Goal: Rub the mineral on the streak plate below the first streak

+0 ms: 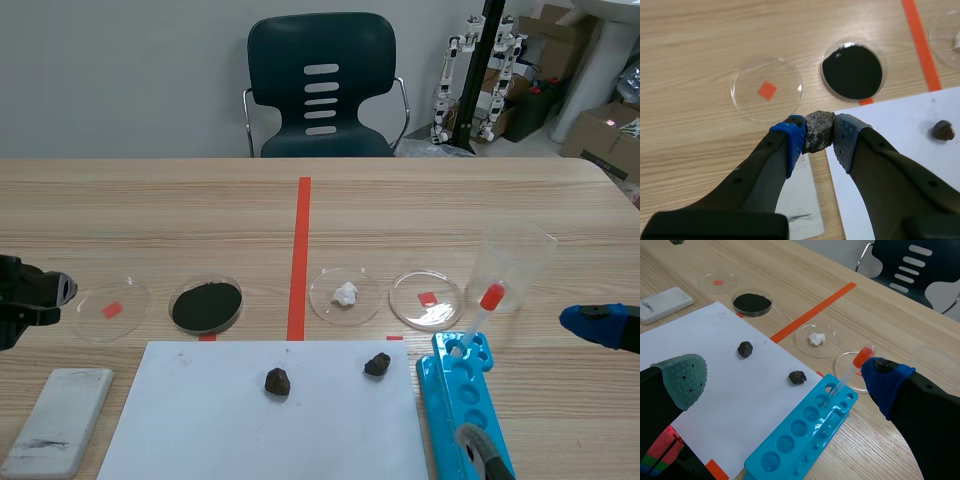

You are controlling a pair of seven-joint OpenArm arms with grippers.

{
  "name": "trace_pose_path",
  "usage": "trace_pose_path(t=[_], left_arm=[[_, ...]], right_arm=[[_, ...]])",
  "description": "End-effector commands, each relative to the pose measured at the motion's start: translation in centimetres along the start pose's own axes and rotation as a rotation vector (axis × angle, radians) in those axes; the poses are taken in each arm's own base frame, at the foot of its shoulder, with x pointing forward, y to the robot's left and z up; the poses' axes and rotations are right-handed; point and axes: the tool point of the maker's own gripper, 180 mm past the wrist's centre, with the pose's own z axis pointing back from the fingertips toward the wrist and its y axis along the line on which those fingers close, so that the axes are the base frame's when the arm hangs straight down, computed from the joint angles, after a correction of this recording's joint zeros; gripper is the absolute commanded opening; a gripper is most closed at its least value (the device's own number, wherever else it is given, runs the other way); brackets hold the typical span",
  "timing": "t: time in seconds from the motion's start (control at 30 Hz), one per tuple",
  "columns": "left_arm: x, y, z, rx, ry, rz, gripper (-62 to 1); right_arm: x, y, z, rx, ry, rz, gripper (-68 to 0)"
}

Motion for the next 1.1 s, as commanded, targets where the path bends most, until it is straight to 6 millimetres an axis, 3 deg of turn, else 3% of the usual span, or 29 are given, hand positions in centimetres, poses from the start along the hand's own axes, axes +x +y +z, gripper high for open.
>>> trace_pose_path(t=[0.0, 0.13, 0.3, 0.6, 0.9, 1.07], left_arm=[[1.5, -0.3, 0.7, -0.004, -0.063, -0.012, -49.3], [3.1, -1.8, 2.4, -0.045, -0.152, -0.046, -49.3], [4.2, -5.1, 4.4, -0.166, -0.244, -0.125, -49.3], [2.6, -10.9, 7.5, -0.414, -0.299, -0.265, -49.3], [0.4, -12.3, 8.3, -0.471, -0.269, -0.36, -49.3], [0.3, -12.3, 8.3, -0.465, -0.271, -0.363, -49.3]], right_arm=[[0.8, -0.1, -0.1, -0.003, -0.029, -0.003, -2.2], [0.8, -0.1, -0.1, -0.003, -0.03, -0.003, -2.2], [0.8, -0.1, -0.1, -0.003, -0.029, -0.003, -2.2], [0.8, -0.1, -0.1, -0.003, -0.029, -0.003, -2.2], [0.8, -0.1, -0.1, -0.003, -0.029, -0.003, -2.2], [0.7, -0.1, -0.1, -0.003, -0.029, -0.002, -2.2]])
